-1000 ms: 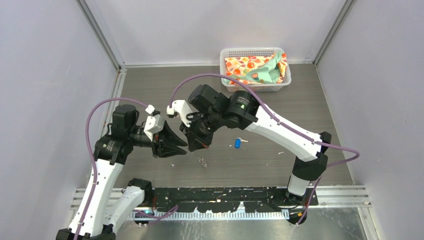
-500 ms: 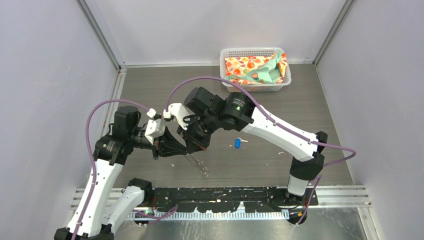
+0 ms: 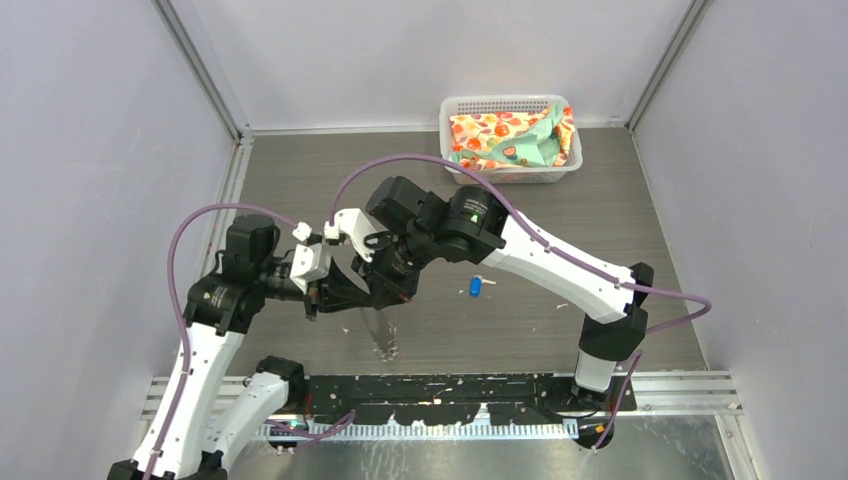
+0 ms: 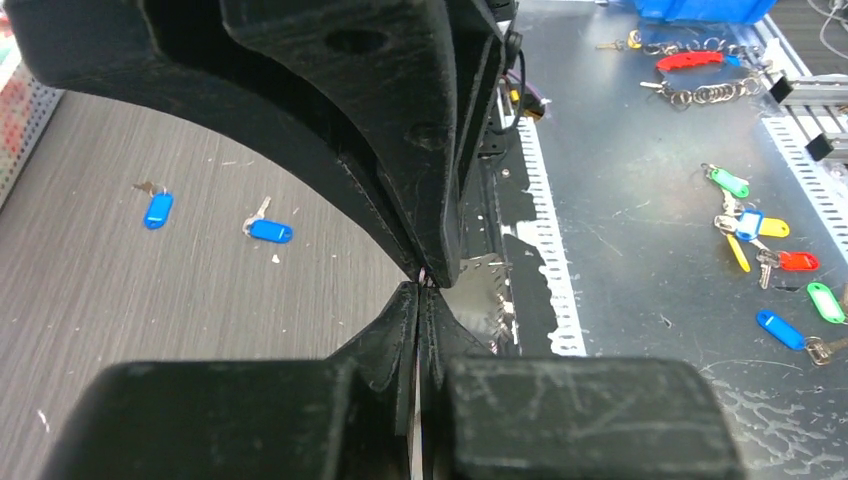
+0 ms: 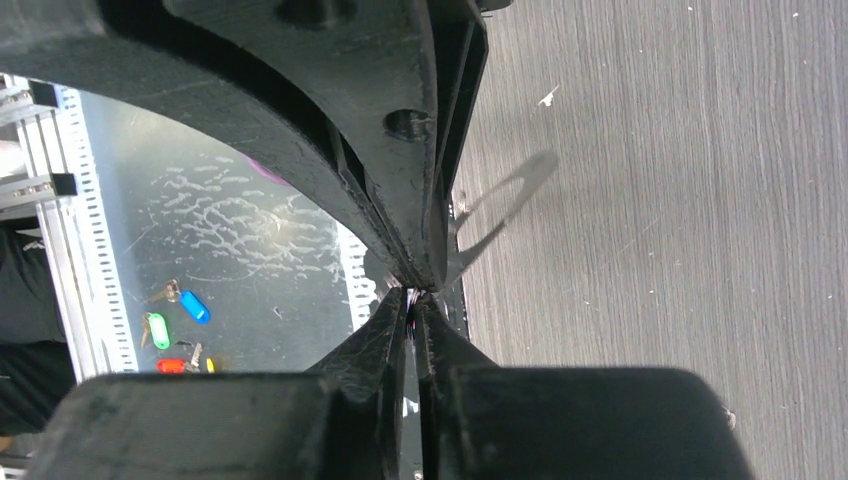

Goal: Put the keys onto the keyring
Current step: Adjust the keyring.

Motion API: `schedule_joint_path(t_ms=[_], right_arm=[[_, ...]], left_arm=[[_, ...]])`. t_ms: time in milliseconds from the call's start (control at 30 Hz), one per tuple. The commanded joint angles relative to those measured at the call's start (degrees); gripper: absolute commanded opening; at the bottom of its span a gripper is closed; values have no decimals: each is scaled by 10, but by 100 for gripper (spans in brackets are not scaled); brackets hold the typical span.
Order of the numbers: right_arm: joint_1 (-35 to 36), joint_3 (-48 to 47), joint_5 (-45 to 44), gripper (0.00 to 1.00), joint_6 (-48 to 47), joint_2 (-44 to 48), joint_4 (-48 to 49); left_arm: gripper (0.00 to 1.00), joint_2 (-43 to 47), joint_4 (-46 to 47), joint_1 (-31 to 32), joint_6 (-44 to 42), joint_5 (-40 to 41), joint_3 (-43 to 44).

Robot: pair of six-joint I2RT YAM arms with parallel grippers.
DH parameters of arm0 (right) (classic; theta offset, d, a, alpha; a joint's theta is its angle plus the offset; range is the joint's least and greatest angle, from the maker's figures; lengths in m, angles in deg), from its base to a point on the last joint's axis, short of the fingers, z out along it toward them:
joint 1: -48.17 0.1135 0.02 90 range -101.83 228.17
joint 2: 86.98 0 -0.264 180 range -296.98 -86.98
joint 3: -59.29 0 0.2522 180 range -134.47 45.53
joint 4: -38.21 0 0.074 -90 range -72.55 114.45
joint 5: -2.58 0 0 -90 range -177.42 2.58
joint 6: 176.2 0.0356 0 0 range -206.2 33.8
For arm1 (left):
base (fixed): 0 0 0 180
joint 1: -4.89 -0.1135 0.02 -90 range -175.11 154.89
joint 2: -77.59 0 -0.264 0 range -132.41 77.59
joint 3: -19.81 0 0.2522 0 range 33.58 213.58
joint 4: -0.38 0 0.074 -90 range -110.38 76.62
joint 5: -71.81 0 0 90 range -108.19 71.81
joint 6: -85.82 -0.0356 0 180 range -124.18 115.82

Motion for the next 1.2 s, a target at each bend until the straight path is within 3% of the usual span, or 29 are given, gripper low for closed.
schedule_joint_path(t_ms=[0,100,300,400,567,733,1000,1100,1167], right_arm=[[2,2,-10,14,11,17,84],[2,41,-59,28,16,54,126],[0,213,-153,52,46,191,286],[-2,294,-192,63,62,262,363],[-9,415,-185,63,79,339,444],[-16,480,-160,62,110,368,491],[-15,514,-153,77,161,351,551],[-15,528,-151,76,175,350,585],[-15,536,-147,69,181,350,600]], left_arm=[[0,11,26,5,22,20,0],[0,26,113,5,113,41,-26],[0,61,309,5,347,67,-88],[0,66,360,5,408,77,-99],[0,61,441,5,480,75,-101],[0,63,460,5,485,88,-94],[0,94,451,5,444,149,-112],[0,100,438,5,429,158,-115],[0,105,432,5,420,161,-119]])
